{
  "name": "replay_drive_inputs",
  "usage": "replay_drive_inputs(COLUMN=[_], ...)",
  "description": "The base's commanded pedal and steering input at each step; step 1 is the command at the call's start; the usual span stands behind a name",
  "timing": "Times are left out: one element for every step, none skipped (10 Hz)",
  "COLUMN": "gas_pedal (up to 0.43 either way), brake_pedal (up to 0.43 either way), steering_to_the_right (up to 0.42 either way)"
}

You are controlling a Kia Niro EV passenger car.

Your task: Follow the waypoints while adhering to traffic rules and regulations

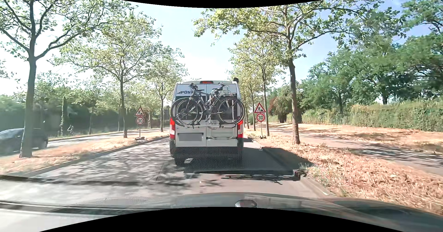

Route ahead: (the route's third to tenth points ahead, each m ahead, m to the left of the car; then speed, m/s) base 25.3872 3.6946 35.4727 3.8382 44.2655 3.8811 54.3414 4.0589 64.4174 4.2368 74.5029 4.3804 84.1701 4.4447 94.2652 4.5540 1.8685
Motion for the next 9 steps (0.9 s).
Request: replay_drive_inputs(gas_pedal=[0.000, 0.000, 0.000, 0.000, 0.000, 0.000, 0.000, 0.000, 0.000], brake_pedal=[0.104, 0.104, 0.098, 0.085, 0.061, 0.067, 0.098, 0.134, 0.159], steering_to_the_right=[0.000, 0.000, -0.001, -0.002, -0.002, -0.002, -0.002, -0.002, -0.002])
